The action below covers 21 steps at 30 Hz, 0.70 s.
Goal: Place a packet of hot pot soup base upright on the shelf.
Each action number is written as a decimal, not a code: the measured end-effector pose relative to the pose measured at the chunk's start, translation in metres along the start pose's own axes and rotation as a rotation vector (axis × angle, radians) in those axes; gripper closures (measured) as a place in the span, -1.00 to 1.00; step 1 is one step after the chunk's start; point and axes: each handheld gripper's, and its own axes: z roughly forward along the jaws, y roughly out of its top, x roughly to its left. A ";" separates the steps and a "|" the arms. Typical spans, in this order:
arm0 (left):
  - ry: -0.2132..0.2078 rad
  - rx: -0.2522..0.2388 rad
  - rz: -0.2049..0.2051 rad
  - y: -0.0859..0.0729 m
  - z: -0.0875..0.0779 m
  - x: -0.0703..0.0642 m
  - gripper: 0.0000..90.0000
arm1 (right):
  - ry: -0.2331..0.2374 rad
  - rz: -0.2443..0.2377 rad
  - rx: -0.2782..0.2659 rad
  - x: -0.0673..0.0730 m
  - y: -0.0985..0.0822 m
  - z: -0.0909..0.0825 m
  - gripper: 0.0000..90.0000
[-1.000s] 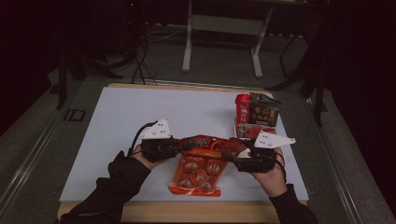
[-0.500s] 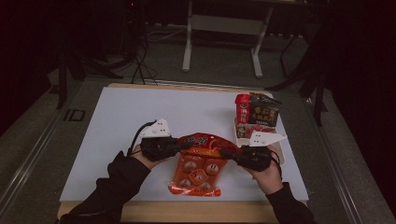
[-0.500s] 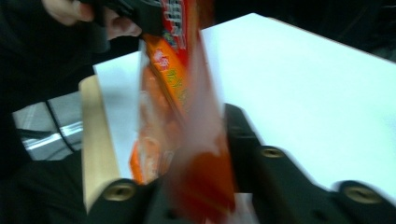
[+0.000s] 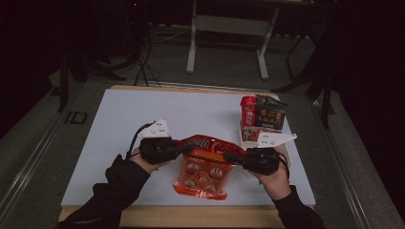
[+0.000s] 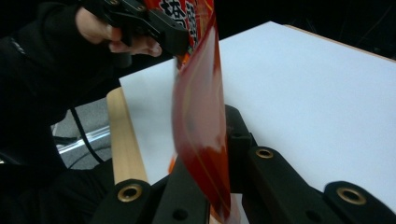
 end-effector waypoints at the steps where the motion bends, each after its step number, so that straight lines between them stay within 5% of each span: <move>1: 0.009 -0.001 0.003 0.000 -0.001 -0.001 0.79 | 0.003 0.000 -0.003 0.001 0.001 0.000 1.00; 10: 0.039 -0.042 -0.023 -0.009 -0.007 -0.003 0.10 | 0.037 0.014 -0.029 0.011 0.013 -0.002 1.00; 15: 0.062 -0.012 -0.070 -0.014 -0.007 -0.001 -0.54 | 0.051 0.010 -0.041 0.012 0.021 -0.006 1.00; 17: 0.087 -0.003 -0.056 -0.018 -0.006 0.000 -0.73 | 0.046 -0.006 -0.038 0.012 0.025 -0.007 1.00; 21: 0.126 0.030 -0.066 -0.030 -0.003 0.002 -0.83 | 0.016 -0.045 -0.035 0.013 0.036 -0.012 1.00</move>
